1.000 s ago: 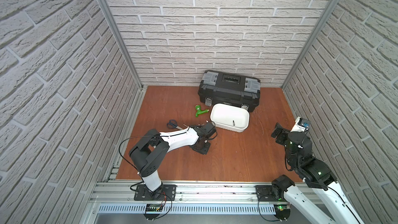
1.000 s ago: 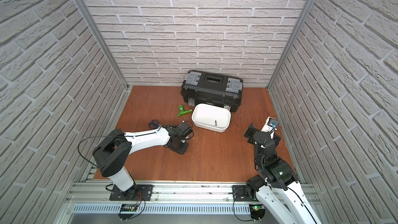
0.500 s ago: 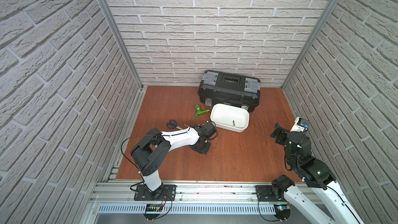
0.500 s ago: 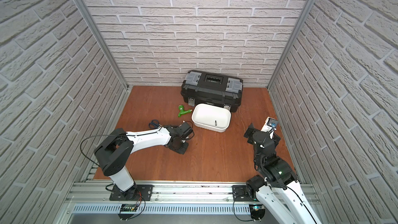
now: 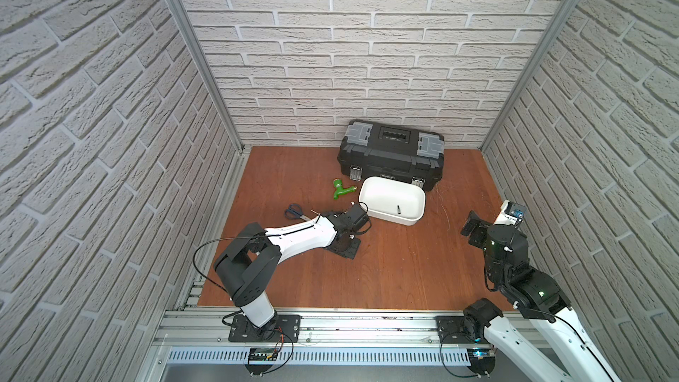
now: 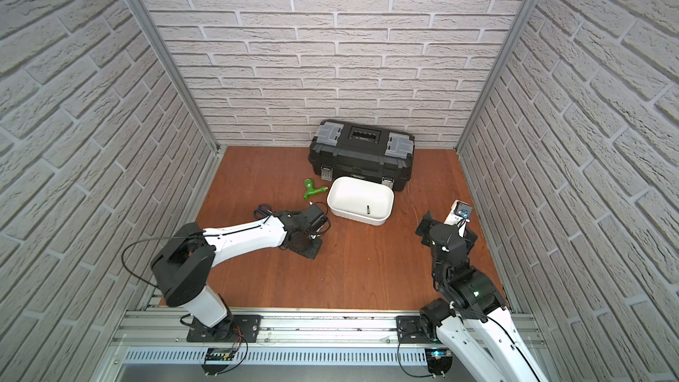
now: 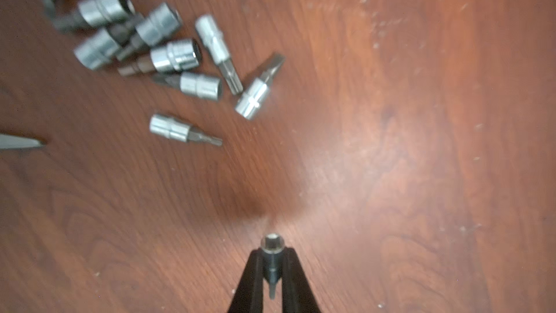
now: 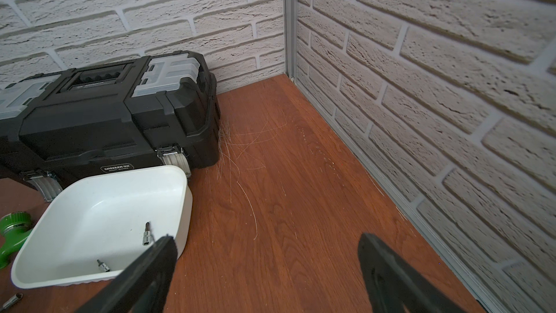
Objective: Put the bit on the desktop into the storage box
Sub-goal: Pick up the screwdriver bit from the center of the board, then place the screwdriver bit in the storage box.
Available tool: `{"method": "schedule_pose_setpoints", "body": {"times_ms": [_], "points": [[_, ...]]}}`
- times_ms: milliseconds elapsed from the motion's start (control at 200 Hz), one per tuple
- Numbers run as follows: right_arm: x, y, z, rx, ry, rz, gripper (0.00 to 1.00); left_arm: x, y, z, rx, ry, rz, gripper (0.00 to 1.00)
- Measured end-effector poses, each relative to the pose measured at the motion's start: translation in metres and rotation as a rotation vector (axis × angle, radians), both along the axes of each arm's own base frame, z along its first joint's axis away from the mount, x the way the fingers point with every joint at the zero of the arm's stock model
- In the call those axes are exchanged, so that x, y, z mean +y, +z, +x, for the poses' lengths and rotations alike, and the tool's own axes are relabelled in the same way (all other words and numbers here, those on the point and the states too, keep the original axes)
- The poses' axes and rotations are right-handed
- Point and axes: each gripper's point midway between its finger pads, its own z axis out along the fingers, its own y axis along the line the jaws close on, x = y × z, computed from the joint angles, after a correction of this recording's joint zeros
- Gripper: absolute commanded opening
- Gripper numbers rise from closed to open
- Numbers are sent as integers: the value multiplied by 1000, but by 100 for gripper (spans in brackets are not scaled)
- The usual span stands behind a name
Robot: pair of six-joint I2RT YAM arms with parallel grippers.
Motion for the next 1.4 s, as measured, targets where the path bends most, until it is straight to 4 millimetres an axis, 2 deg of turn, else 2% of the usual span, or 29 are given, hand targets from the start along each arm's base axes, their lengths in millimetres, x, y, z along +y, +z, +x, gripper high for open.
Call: {"method": "schedule_pose_setpoints", "body": {"times_ms": [405,535,660,1010,1175,1400], "points": [[1,-1,0,1,2,5,98,-53,102,59,-258,-79,-149,0],[1,-1,1,1,5,9,98,-71,121,78,-316,-113,-167,0],[2,-1,1,2,9,11,98,-87,120,92,-336,-149,-156,0],[3,-1,-1,6,18,15,98,-119,92,137,-408,-224,-88,0],[2,-3,-4,15,18,12,98,-129,80,158,-435,-230,-80,0],[1,-3,-5,18,18,10,98,-133,62,181,-443,-215,-74,0]]}}
